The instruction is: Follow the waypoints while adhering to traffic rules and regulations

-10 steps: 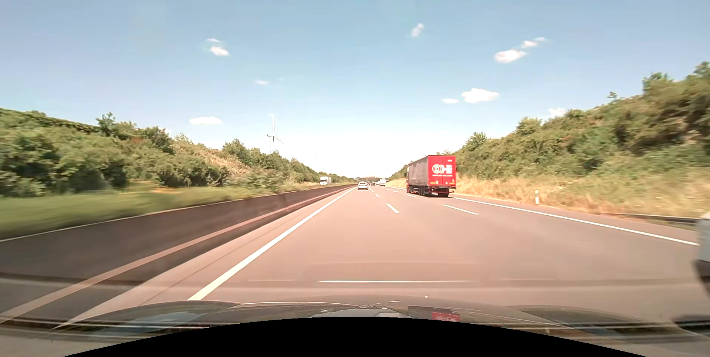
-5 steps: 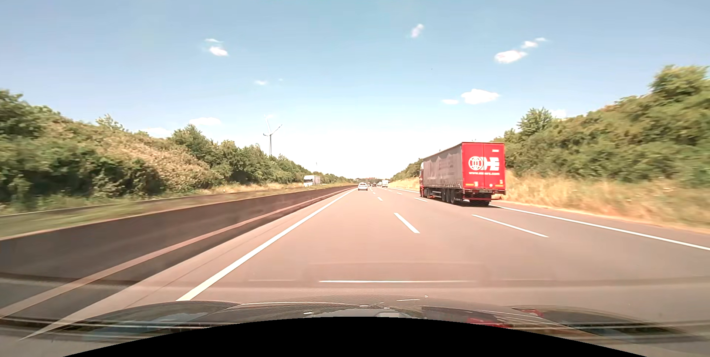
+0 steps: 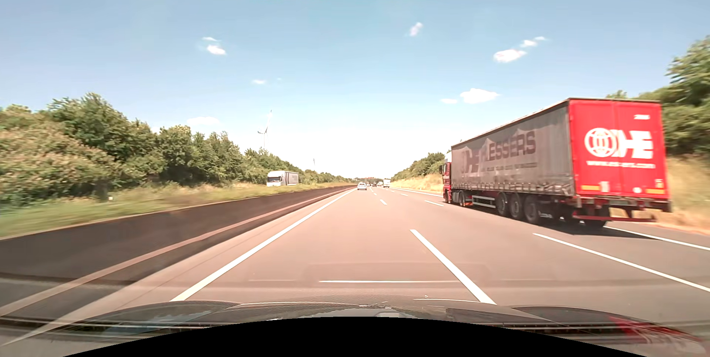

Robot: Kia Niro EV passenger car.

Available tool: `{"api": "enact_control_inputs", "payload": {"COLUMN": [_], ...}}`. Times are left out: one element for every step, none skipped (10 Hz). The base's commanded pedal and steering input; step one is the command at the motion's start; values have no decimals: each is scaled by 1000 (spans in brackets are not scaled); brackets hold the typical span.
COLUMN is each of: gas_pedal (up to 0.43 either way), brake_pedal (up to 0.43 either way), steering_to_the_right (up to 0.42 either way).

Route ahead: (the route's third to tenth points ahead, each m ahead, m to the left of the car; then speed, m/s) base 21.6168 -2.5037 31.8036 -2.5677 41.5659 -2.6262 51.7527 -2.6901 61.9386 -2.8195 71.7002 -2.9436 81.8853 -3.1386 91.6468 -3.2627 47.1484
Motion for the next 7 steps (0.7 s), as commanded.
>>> {"api": "enact_control_inputs", "payload": {"gas_pedal": [350, 350, 350, 350, 350, 370, 390], "brake_pedal": [0, 0, 0, 0, 0, 0, 0], "steering_to_the_right": [-1, -1, -1, -1, 0, 0, 0]}}
